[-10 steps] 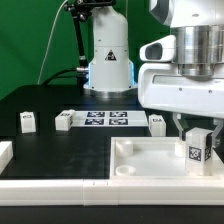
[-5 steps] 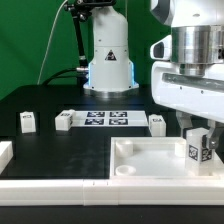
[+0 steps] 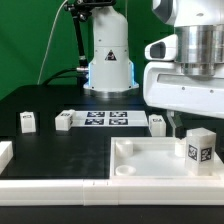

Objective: Assemble one leg

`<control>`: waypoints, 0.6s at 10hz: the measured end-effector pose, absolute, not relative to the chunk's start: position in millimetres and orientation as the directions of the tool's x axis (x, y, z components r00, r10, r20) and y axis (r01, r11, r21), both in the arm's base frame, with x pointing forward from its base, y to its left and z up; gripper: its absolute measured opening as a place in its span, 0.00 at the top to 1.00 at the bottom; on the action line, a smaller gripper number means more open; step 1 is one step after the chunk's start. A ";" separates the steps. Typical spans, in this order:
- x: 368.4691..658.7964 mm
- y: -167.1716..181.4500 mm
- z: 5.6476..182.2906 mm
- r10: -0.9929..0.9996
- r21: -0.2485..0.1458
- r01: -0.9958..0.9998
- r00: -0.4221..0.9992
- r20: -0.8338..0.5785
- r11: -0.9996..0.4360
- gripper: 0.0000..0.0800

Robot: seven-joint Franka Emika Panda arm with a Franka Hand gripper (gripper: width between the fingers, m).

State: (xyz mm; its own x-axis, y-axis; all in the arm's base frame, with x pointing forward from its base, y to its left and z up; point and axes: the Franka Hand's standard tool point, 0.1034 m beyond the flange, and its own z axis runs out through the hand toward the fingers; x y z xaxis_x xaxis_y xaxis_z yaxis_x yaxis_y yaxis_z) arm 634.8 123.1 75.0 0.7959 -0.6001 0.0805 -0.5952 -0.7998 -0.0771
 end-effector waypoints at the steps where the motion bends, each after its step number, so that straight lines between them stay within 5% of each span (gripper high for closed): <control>1: 635.5 123.7 75.1 -0.510 -0.072 -0.505 0.855 0.093 -0.860 0.19; 6: 634.3 130.0 74.5 -0.081 -0.019 -0.079 0.990 0.118 -0.997 0.19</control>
Offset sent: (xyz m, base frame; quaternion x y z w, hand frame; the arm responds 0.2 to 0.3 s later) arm 0.0005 0.0106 0.0011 0.0032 0.0043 -0.2149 0.9766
